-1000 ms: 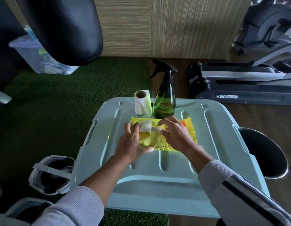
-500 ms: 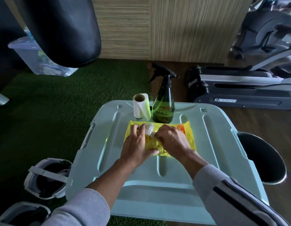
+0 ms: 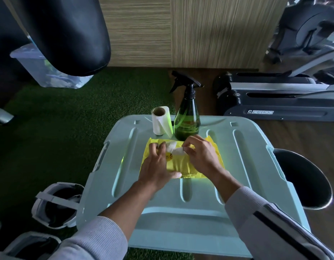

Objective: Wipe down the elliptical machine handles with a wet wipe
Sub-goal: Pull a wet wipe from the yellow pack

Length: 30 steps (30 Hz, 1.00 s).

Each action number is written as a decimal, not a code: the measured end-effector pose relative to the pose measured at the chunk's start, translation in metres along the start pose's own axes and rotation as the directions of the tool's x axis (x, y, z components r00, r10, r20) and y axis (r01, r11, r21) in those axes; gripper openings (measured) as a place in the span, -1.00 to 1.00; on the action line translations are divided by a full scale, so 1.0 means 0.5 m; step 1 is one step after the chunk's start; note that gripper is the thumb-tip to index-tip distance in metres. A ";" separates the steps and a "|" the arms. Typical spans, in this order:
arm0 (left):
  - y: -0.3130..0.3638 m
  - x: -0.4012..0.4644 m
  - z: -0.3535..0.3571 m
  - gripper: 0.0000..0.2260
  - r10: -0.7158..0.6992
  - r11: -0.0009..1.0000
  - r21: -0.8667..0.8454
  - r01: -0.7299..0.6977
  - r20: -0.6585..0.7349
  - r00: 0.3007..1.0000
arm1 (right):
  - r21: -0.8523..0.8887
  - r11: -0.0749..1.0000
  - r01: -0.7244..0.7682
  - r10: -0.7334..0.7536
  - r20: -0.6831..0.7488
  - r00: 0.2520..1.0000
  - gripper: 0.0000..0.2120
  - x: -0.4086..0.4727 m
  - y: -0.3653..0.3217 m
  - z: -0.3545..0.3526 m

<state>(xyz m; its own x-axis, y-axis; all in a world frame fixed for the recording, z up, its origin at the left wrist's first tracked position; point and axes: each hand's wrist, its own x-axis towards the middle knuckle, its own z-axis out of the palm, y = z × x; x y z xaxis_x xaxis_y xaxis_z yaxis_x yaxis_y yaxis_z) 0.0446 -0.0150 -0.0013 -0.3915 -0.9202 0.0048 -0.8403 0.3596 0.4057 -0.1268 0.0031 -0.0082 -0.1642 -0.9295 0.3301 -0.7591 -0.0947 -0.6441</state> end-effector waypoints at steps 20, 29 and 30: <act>-0.001 -0.002 0.000 -0.13 -0.017 0.998 -0.056 0.017 0.007 1.000 | -0.029 0.995 0.096 -0.092 0.114 0.989 -0.89 -0.011 -0.006 -0.015; -0.002 -0.001 0.001 -0.12 -0.017 1.000 -0.020 0.017 -0.019 1.000 | 0.323 0.910 -0.260 0.241 0.099 0.966 -0.81 0.008 0.002 -0.010; -0.002 -0.001 0.001 -0.13 -0.019 1.000 -0.020 0.018 -0.020 1.000 | 0.357 0.893 -0.275 0.252 0.110 0.962 -0.81 0.007 0.003 -0.011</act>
<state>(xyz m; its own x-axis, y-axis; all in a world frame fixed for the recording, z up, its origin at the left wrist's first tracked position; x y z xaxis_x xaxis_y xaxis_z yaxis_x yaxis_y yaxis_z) 0.0457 -0.0146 -0.0021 -0.3682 -0.9296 0.0151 -0.8395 0.3394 0.4243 -0.1322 0.0014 -0.0042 -0.2799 -0.9567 0.0794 -0.4080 0.0437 -0.9119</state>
